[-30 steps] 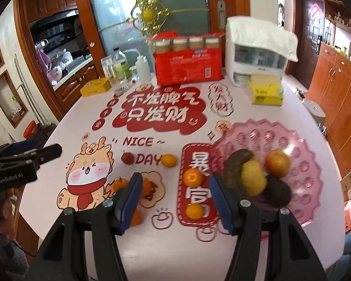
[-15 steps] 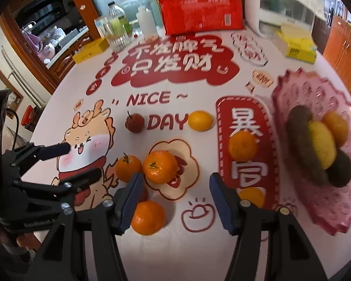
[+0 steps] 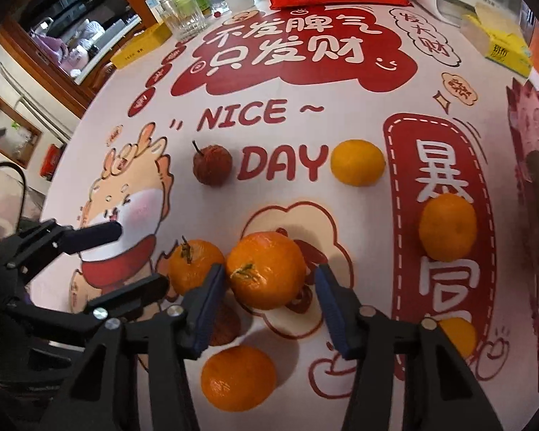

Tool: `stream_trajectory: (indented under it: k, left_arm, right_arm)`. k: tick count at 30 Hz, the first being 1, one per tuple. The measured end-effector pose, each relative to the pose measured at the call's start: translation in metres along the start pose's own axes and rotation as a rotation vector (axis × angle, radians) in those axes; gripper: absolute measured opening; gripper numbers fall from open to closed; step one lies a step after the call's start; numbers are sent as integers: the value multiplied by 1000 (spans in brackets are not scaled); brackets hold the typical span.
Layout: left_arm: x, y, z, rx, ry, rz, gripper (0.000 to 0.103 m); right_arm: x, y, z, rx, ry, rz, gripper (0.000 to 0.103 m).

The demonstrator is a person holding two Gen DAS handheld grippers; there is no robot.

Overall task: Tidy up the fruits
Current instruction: 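Withdraw both tools from the bowl toward the remaining mandarins, then grasp a mandarin with the left tool while the right tool grasps another mandarin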

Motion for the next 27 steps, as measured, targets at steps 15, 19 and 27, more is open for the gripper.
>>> stream_trajectory:
  k: [15,19,27]
  left_arm:
    - [-30,-11,-20,27,108,18,69]
    - [-43,-15,-30,46,155,14,64]
    - [-70,-20,-49,74,210,-6,42]
  right_arm:
    - [-33,10,11,-6,58,-34,44]
    - [-43,14,14,-11,75,-57,44]
    - [-64,25,22,-27,96,-107,44]
Point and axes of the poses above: each gripper's, at about its wrist camera, not at the fingertips, and z roughly against the way its jaws point, x to its left, y to its underside, the point moved 10 cm from there along -z, roughly the way its jaws point, and after that the axes turned 8 degrees about y, right-handed, at the moved point
